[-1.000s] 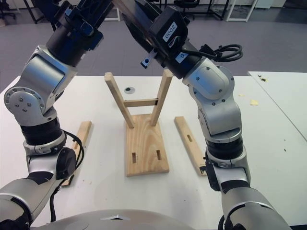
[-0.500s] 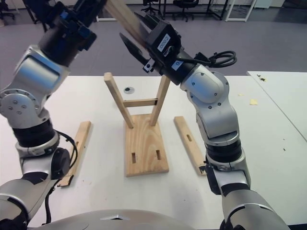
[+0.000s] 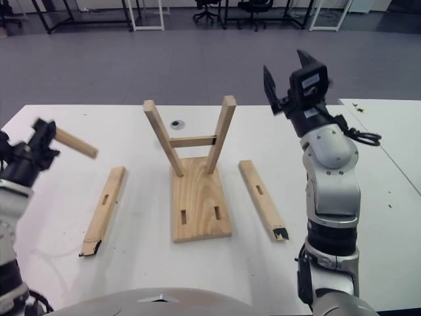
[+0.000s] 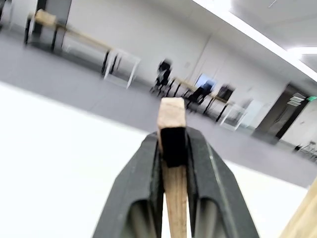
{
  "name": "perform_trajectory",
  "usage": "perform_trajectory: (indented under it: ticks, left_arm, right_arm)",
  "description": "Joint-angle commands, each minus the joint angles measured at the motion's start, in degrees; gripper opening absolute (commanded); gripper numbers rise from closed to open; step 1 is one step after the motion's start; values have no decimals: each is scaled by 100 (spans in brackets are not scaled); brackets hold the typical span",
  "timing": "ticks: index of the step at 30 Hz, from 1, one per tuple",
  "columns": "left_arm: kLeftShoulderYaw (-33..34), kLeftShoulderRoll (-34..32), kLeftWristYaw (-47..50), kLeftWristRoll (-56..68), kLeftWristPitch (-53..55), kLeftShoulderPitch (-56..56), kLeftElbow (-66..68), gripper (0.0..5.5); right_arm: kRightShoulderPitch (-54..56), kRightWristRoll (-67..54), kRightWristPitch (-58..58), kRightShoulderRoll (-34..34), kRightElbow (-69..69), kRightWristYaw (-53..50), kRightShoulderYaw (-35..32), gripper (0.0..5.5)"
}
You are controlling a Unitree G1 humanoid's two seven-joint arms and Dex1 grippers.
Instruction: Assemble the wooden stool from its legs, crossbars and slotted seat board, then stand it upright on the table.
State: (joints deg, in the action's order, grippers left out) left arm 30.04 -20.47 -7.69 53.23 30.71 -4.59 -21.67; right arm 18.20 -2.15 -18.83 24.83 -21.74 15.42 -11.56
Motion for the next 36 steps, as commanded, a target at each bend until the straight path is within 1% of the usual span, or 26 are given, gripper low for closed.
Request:
perform_trajectory:
  ticks: [1, 5, 9, 16, 20, 26, 29, 33, 36]
  left_arm:
    - [-112, 386, 11, -131, -158, -774, -557, 39]
    - [-195, 600, -9, -196, -242, -1082, -615, 39]
    - [-505, 836, 45, -383, -312, -1350, -840, 39]
    - [-411, 768, -47, -806, -575, -1412, -658, 39]
    - [-547, 773, -69, -1017, -564, -1538, -708, 39]
    - [-717, 816, -94, -1537, -821, -1783, -534, 39]
    - [-971, 911, 54, -2017, -1025, -1853, -483, 39]
    - [-1615, 1124, 205, -2879, -1400, -2220, -380, 39]
    - [-1948, 1268, 314, -3348, -1636, -2469, -211, 39]
  right_arm:
    - [-602, 162, 383, -37, 262, -88, 4, 334]
    - [-855, 262, 667, -51, 470, -79, 118, 334]
    - [-981, 303, 796, -2, 562, -65, 110, 334]
    - [-1082, 263, 849, -5, 585, -32, 113, 334]
    - [-1155, 251, 820, -23, 568, -36, 100, 334]
    - [-1233, 254, 784, -37, 521, -67, 104, 334]
    - [-1185, 282, 784, -19, 538, -79, 118, 334]
    - [-1170, 371, 806, 15, 551, -92, 167, 334]
    - [-1146, 440, 815, 30, 568, -101, 160, 334]
